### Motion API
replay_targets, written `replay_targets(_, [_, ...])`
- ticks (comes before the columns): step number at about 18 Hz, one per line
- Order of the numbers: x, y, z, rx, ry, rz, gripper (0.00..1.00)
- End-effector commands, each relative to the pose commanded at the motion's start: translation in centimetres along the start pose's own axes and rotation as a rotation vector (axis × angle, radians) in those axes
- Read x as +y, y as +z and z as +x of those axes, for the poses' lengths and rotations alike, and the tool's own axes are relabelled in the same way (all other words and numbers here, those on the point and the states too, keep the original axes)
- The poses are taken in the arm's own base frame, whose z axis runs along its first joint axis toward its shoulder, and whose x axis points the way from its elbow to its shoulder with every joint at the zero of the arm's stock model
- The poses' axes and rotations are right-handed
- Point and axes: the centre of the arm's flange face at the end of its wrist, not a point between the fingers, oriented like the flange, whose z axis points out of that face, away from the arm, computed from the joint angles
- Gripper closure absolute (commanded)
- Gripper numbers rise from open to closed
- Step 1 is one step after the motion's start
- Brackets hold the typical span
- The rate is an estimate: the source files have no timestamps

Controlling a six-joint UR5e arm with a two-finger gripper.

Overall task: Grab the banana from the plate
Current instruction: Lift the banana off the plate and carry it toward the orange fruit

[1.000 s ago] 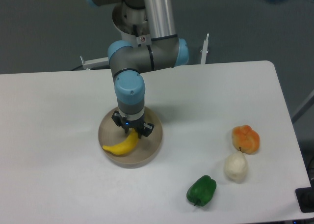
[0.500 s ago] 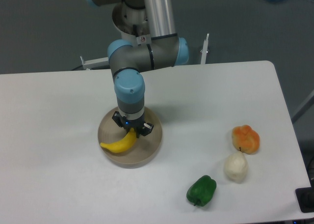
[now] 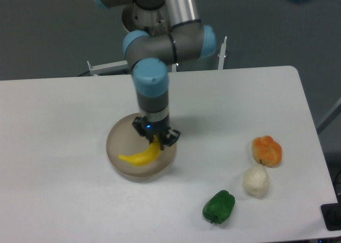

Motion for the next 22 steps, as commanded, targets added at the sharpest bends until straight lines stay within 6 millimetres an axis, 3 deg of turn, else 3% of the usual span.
replay_targets(5, [3.1,-3.3,-6.8,-0.040,0.009,-0.003,0.63])
replay_targets(10, [5.1,-3.8,-12.3,-0.080,0.068,-0.015,0.63])
replay_targets(17, [6.6,-3.3,-16.9,-0.099,0.134,-0.027,0.63])
replay_targets(22, [6.3,-3.1,-17.7,-0.104,0.134,-0.027,0.63])
